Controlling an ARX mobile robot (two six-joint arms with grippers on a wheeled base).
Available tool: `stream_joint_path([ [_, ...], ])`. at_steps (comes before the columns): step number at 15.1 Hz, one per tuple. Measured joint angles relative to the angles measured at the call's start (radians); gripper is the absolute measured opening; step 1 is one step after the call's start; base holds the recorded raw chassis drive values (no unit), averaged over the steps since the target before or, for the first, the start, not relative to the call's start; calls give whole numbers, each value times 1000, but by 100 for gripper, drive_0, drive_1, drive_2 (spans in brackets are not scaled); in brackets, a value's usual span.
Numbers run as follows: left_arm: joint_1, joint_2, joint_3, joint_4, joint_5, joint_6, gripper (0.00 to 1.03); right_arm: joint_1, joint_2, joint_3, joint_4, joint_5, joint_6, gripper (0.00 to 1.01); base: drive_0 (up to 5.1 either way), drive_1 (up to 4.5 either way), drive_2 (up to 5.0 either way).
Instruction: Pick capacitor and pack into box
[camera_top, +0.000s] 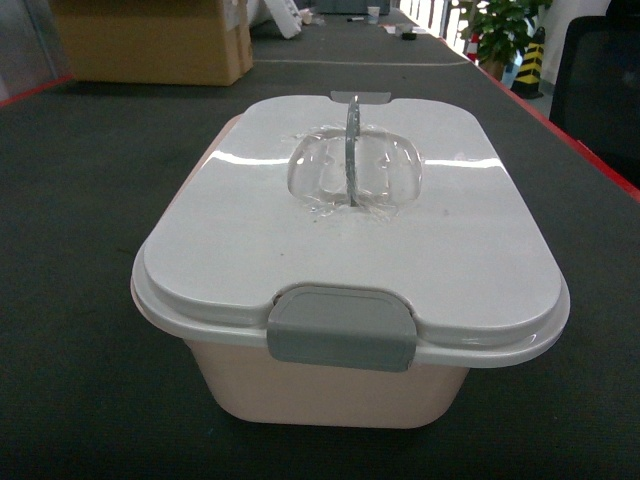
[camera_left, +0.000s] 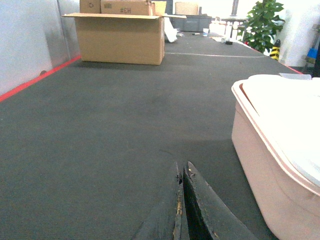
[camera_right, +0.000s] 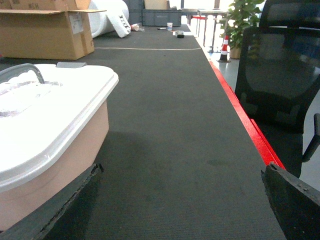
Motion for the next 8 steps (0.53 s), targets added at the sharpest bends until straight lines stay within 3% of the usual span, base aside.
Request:
stream_joint_path([
  [4,0,-68,0,-68,0,0,2,0,0,0,0,0,0,98,0,0,0],
  [6,0,-212,0,-259,-1,0,2,0,0,0,0,0,0,98,0,0,0],
  [8,1,-230,1,-256,1,0,2,0,0,0,1,0,0,98,0,0,0],
])
